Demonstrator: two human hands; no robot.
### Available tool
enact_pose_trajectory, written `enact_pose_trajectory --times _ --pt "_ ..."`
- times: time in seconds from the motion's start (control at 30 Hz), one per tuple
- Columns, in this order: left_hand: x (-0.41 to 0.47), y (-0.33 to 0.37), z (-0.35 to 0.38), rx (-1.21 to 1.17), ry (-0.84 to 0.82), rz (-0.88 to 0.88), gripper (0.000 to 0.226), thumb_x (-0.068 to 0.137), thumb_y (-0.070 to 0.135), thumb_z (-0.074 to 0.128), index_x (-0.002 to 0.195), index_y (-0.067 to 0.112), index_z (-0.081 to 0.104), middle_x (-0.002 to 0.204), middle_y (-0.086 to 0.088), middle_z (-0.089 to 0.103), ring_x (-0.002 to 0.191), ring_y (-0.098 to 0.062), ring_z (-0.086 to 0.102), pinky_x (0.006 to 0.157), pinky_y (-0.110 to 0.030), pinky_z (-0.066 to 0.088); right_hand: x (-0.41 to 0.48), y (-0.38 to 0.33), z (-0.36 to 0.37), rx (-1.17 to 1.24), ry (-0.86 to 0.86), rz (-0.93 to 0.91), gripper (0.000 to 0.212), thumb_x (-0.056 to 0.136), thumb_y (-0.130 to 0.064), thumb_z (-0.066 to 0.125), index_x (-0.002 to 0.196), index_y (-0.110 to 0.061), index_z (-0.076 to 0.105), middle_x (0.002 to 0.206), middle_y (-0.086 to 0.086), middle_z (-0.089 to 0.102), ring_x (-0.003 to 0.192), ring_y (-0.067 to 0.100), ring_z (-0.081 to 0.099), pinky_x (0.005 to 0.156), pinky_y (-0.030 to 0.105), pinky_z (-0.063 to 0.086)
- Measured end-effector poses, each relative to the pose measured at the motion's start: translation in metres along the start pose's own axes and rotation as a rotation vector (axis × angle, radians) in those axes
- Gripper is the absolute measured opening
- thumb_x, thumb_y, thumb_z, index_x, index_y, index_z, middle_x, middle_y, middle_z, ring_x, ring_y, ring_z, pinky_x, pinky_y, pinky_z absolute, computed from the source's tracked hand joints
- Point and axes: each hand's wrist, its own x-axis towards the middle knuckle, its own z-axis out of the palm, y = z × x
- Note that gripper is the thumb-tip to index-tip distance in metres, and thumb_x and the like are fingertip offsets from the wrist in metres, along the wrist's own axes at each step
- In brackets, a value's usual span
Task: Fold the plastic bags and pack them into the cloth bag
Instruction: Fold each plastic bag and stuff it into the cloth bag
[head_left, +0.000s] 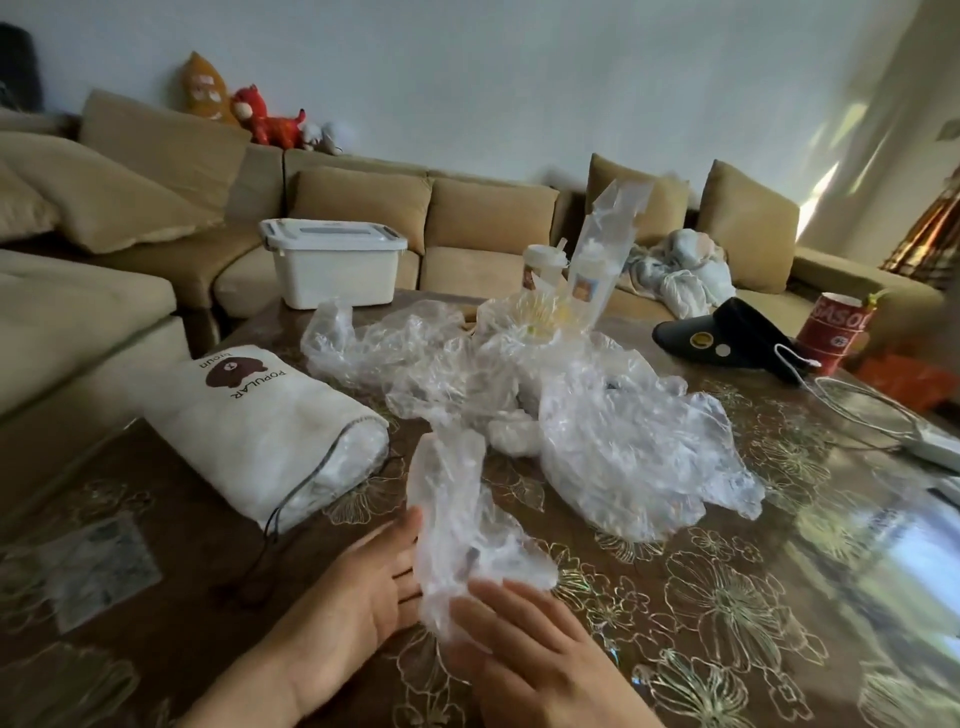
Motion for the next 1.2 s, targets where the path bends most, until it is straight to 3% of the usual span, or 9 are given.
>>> enact_pose_trajectory --times 0.13,0.27,0.47,0.57,0.67,0.83,0.93,1.07,1.2 --pt "-0.018 0.009 -0.004 -0.006 -0.03 0.001 0.094 0.054 0.045 0.087 0.132 0.01 0.047 0.126 -0.019 0.059 0.116 -0.034 0.058 0.083 -0.04 0.053 0.003 -0.021 0.012 0.127 -0.076 -0.011 0.012 0.089 -0.037 0.061 0.101 -0.037 0.064 0.134 -0.008 0.055 0.128 0.012 0.047 0.102 0.027 0.041" --pt "-0.022 0.01 -0.002 0.041 0.095 -0.008 0.076 0.061 0.036 0.085 0.126 0.012 0.054 0.119 -0.011 0.066 0.112 -0.026 0.062 0.099 -0.047 0.042 0.004 -0.025 0.0 0.363 -0.108 0.11 0.01 0.09 -0.041 0.059 0.097 -0.037 0.066 0.137 -0.017 0.05 0.131 0.002 0.041 0.105 0.02 0.035" --pt "-0.022 0.024 -0.002 -0.153 0.199 0.002 0.03 0.083 0.022 0.054 0.096 0.004 0.074 0.104 -0.014 0.07 0.094 -0.028 0.069 0.073 -0.039 0.058 0.021 -0.011 -0.026 0.792 0.134 0.81 0.038 0.084 -0.027 0.066 0.117 -0.041 0.052 0.122 -0.021 0.055 0.112 0.0 0.054 0.09 0.018 0.048" --pt "-0.022 0.025 -0.004 -0.118 0.177 -0.009 0.034 0.081 0.022 0.055 0.098 -0.001 0.073 0.112 -0.021 0.066 0.107 -0.035 0.062 0.094 -0.047 0.049 0.04 0.009 -0.033 1.12 -0.01 1.166 0.069 0.07 -0.044 0.07 0.131 -0.029 0.042 0.125 -0.01 0.055 0.112 0.008 0.056 0.087 0.023 0.05" --pt "-0.022 0.021 -0.007 -0.054 0.171 -0.044 0.04 0.083 0.025 0.054 0.108 -0.004 0.064 0.11 -0.021 0.063 0.106 -0.036 0.059 0.097 -0.046 0.044 0.052 0.02 -0.031 1.33 -0.144 1.223 0.057 0.076 -0.047 0.07 0.117 -0.009 0.059 0.111 0.011 0.067 0.1 0.024 0.065 0.088 0.037 0.052" --pt "-0.024 0.022 -0.009 0.104 0.385 0.088 0.027 0.092 0.018 0.051 0.101 -0.001 0.067 0.095 -0.018 0.071 0.082 -0.028 0.07 0.069 -0.037 0.058 0.058 0.015 -0.012 0.982 0.059 1.261 0.021 0.087 -0.021 0.065 0.087 0.0 0.064 0.077 0.015 0.066 0.067 0.019 0.061 0.058 0.028 0.053" --pt "-0.025 0.023 -0.011 0.168 0.47 0.173 0.025 0.096 0.015 0.047 0.098 0.001 0.067 0.092 -0.019 0.072 0.076 -0.027 0.072 0.062 -0.033 0.059 0.052 0.017 -0.01 0.879 0.066 1.251 0.02 0.088 -0.021 0.063 0.085 -0.001 0.064 0.077 0.015 0.065 0.067 0.02 0.061 0.064 0.037 0.055" --pt "-0.026 0.026 -0.018 0.197 0.456 0.195 0.029 0.098 0.02 0.043 0.095 0.006 0.069 0.085 -0.013 0.073 0.071 -0.021 0.07 0.06 -0.03 0.057 0.053 0.021 -0.017 0.96 0.099 1.329 0.02 0.091 -0.019 0.058 0.08 -0.006 0.066 0.072 0.009 0.065 0.065 0.016 0.059 0.058 0.023 0.049" --pt "-0.024 0.028 -0.019 0.308 0.578 0.37 0.025 0.099 0.019 0.042 0.094 0.009 0.064 0.086 -0.01 0.073 0.073 -0.02 0.071 0.061 -0.026 0.059 0.059 0.035 -0.034 0.64 0.251 1.162 0.024 0.094 -0.022 0.053 0.085 -0.003 0.064 0.079 0.016 0.066 0.068 0.019 0.057 0.062 0.031 0.044"
